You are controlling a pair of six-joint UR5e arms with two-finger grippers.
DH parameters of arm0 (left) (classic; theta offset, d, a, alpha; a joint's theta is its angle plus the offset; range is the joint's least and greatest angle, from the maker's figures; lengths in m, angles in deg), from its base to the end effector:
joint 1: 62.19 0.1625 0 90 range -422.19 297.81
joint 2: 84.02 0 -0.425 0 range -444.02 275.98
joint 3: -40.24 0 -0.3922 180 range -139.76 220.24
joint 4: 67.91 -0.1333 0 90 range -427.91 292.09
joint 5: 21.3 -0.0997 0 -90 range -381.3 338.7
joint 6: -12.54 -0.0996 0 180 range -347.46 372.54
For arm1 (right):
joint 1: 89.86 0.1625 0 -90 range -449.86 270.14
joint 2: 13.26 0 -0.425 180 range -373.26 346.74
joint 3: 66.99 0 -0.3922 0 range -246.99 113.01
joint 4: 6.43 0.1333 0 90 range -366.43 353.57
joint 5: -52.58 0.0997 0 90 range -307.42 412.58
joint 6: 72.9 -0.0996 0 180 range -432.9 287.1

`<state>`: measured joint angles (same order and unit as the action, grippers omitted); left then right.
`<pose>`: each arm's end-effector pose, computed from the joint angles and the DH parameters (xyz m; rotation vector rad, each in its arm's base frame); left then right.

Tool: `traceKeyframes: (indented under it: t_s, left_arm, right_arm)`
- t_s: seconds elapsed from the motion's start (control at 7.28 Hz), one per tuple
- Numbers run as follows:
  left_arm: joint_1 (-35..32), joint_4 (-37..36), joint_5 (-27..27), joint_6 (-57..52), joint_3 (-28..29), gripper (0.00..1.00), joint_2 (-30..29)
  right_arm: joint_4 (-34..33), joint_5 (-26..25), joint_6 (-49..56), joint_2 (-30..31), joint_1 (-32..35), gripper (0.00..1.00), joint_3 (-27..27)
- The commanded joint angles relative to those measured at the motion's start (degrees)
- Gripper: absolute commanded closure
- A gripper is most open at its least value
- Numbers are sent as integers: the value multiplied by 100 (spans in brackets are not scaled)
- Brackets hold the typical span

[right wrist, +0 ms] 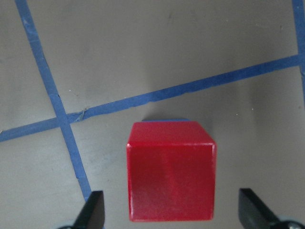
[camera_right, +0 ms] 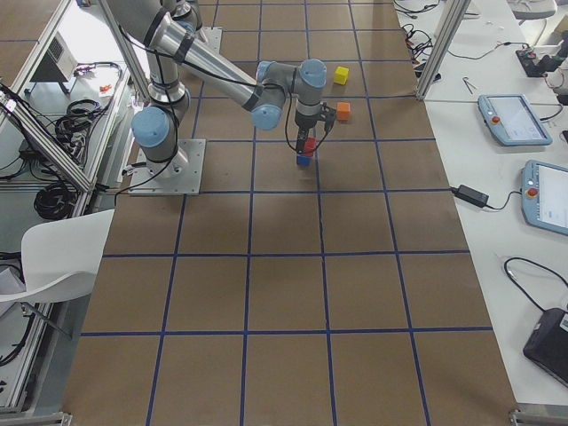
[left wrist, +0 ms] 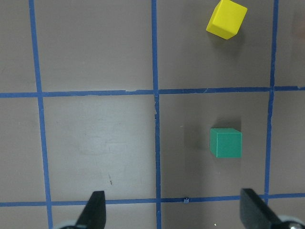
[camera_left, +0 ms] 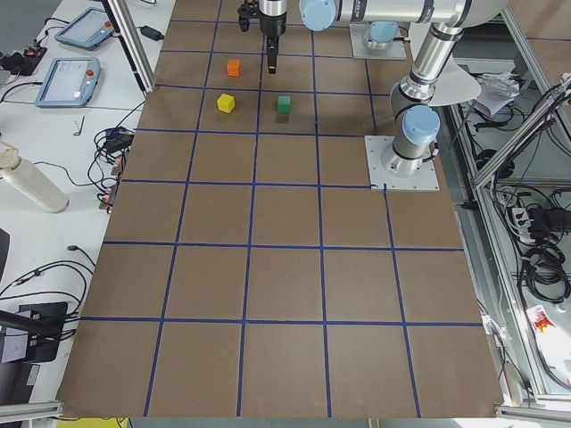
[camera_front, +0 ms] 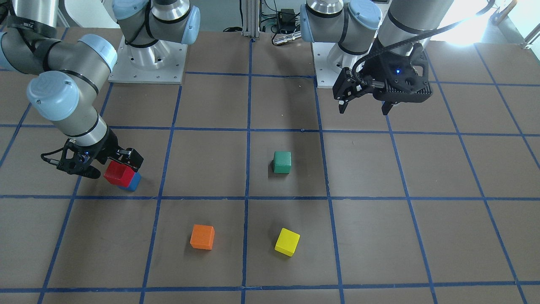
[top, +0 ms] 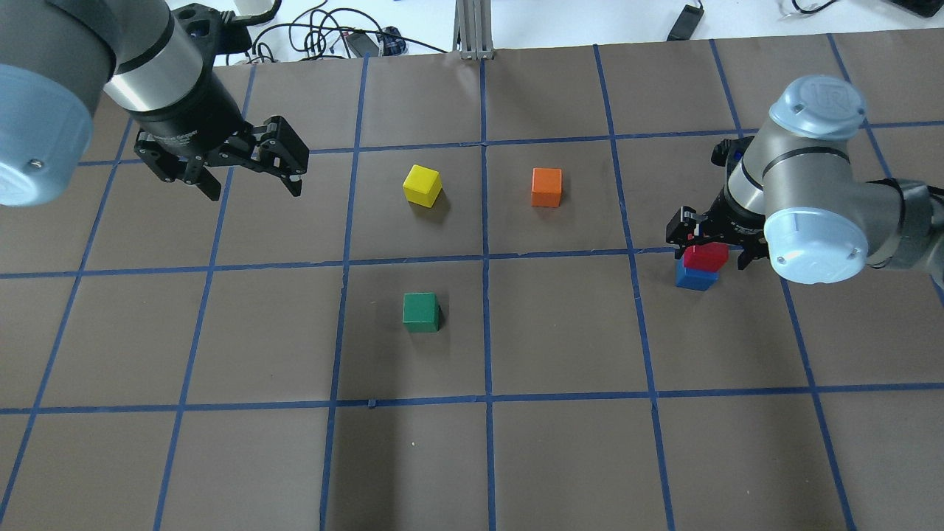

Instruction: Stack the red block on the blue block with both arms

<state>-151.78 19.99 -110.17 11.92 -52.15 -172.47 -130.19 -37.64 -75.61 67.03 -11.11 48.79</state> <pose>-0.1318 -0.4835 0.4842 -0.0061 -3.1219 0.0346 0.0352 -0.5042 0.2512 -0.3814 -3.1164 -0.0477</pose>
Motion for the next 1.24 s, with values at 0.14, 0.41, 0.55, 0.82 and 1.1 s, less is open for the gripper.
traceKeyframes:
  t_s: [0.14,0.41,0.55,0.82,1.1]
  left_arm:
    - [3,-19,-8,9,2,0,13]
    - [3,-72,1,44,89,0,-22]
    - [3,-11,-8,36,290,0,-92]
    - [-128,-1,36,70,380,0,-84]
    - [-383,-63,-34,80,468,0,-198]
  right_arm:
    - [1249,-91,24,835,0,0,-633]
    - [2186,-57,24,1198,296,0,-1319]
    - [2633,-31,7,1182,603,0,-1818]
    - [3033,12,-45,1208,1062,0,-2297]
    - [3041,-4,-99,1190,1239,0,-2437]
